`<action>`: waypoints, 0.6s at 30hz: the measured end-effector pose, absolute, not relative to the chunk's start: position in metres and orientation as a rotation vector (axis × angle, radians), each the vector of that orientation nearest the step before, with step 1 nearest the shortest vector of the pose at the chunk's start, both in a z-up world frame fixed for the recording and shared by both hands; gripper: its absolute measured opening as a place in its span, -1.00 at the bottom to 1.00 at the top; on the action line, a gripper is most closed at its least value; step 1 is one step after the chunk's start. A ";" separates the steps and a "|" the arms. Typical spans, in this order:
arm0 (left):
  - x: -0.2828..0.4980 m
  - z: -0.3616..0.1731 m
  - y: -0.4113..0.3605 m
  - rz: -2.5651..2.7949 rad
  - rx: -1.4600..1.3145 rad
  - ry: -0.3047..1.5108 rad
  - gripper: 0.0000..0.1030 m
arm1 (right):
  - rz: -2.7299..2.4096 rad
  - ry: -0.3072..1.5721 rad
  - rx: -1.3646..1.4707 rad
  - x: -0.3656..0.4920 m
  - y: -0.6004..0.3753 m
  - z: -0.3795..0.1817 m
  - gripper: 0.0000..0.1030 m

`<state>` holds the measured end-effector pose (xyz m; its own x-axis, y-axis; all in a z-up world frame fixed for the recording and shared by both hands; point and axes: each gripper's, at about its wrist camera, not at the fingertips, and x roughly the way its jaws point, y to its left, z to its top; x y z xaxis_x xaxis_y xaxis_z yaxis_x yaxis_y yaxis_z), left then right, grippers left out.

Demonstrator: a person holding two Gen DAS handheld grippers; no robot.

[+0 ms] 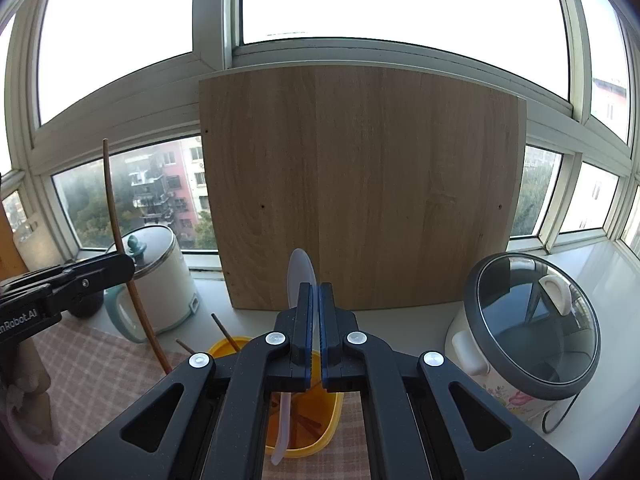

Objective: Organize utensils
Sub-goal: 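Lower the chopstick into the yellow bin with the left tool while the right tool brings the spoon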

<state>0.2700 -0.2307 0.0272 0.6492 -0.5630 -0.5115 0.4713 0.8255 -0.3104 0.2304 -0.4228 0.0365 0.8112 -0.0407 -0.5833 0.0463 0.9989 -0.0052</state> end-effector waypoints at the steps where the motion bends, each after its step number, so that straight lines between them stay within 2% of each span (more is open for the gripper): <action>1: 0.272 0.025 -0.232 -0.588 -0.154 0.636 -0.92 | -0.049 0.624 0.009 0.232 -0.424 0.034 -0.98; 18: 0.273 0.002 -0.242 -0.597 -0.119 0.702 -0.92 | -0.059 0.665 0.002 0.246 -0.427 0.004 -0.98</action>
<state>0.2734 -0.2424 0.0018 0.6051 -0.5533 -0.5724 0.4757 0.8278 -0.2973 0.2461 -0.4273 0.0038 0.7852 -0.0538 -0.6169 0.0552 0.9983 -0.0168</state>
